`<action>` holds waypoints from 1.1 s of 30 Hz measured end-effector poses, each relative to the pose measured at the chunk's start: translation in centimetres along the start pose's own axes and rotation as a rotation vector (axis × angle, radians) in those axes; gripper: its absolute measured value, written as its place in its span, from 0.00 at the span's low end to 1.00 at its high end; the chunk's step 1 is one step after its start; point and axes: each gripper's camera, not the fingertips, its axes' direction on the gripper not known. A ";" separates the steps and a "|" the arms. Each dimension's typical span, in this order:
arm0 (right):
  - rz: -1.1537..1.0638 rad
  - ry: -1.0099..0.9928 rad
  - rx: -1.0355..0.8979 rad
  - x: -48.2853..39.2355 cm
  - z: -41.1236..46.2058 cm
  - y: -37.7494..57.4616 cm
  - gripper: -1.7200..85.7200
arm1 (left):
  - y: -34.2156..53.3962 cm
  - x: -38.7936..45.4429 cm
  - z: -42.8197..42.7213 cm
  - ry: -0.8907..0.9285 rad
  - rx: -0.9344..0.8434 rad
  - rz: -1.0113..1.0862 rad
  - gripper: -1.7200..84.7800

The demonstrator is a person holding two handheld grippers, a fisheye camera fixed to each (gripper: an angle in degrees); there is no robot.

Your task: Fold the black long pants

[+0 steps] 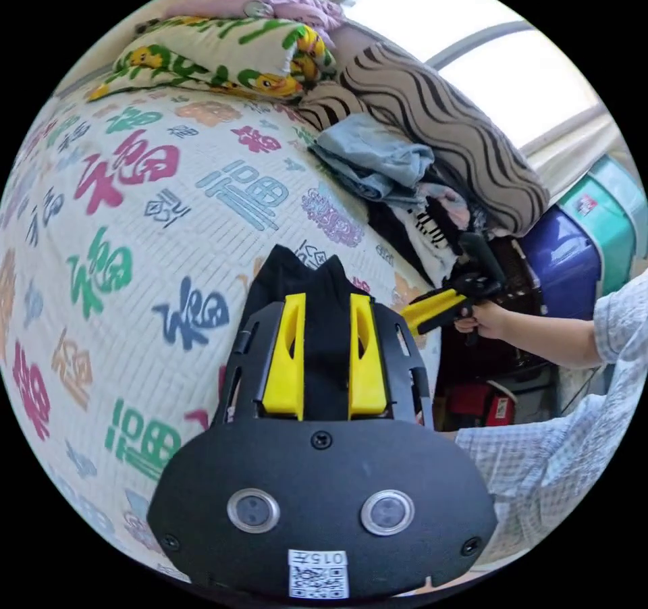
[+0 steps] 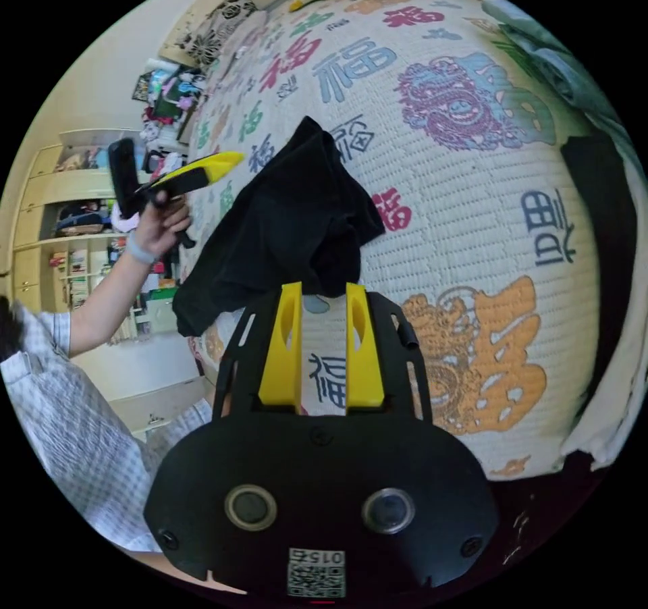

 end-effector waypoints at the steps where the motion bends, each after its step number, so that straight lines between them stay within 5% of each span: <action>1: -0.019 -0.063 0.009 0.3 0.2 -0.2 0.12 | -2.2 0.5 2.1 -0.021 -0.064 0.014 0.12; 6: -0.044 -0.158 -0.015 1.2 1.2 -0.3 0.04 | -7.3 1.9 8.4 -0.098 -0.302 0.042 0.04; 13: -0.006 -0.249 0.090 3.4 -3.1 -1.0 0.02 | -10.4 1.8 4.5 -0.088 -0.092 -0.140 0.02; 19: -0.037 -0.101 0.053 3.5 -2.4 -3.7 0.03 | -12.3 1.1 6.6 -0.176 -0.150 -0.234 0.02; 24: -0.041 -0.185 0.039 4.4 -1.5 -3.5 0.03 | -14.3 1.8 7.4 -0.182 -0.137 -0.226 0.02; 28: 0.037 -0.142 0.118 5.1 -2.8 -2.4 0.04 | -16.3 3.7 6.2 -0.270 -0.129 -0.123 0.07; 33: 0.080 -0.190 0.092 6.0 -1.9 -2.5 0.17 | -18.5 3.6 6.6 -0.229 -0.241 -0.042 0.18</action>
